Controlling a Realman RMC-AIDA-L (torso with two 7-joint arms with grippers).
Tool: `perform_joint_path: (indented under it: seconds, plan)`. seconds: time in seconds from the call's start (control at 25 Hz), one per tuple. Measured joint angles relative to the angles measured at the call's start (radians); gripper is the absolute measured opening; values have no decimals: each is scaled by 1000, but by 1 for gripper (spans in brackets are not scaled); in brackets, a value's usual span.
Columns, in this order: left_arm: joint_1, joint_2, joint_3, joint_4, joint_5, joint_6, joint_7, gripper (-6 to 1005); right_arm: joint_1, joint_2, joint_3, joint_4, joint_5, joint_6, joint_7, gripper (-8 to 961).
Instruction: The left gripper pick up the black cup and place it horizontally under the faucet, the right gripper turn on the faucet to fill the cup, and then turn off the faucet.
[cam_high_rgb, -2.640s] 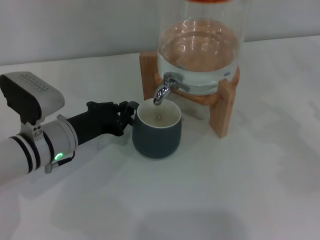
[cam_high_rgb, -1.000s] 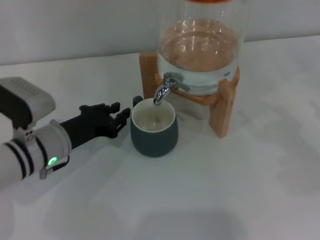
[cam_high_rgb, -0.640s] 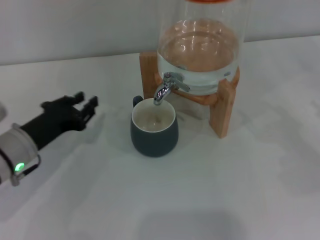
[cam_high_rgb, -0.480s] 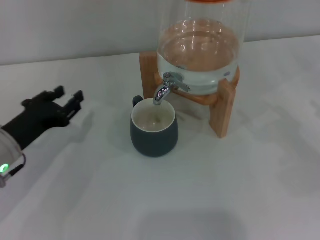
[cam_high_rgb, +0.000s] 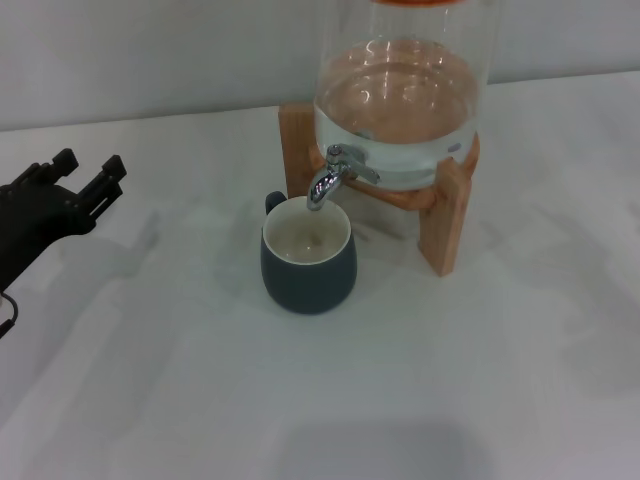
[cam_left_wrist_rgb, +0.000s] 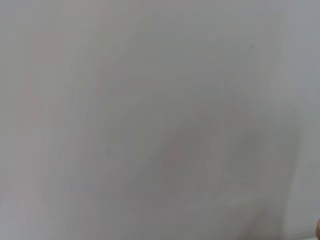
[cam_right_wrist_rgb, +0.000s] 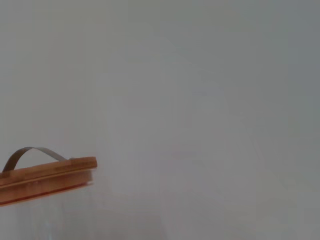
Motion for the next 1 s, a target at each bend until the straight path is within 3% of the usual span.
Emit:
perform_joint_path:
  seconds: [0.44, 0.8, 1.0]
  plan:
    - [1, -2, -56, -3, -1, -2, 1, 649, -41, 4, -50, -105, -29, 174, 100, 686]
    - [2, 0, -71, 1, -1, -2, -3, 649, -88, 8, -373, -366, -61, 171, 259, 687]
    - [8, -1, -88, 2, -1, -3, -25, 650, -99, 13, -549, -500, -95, 16, 320, 686]
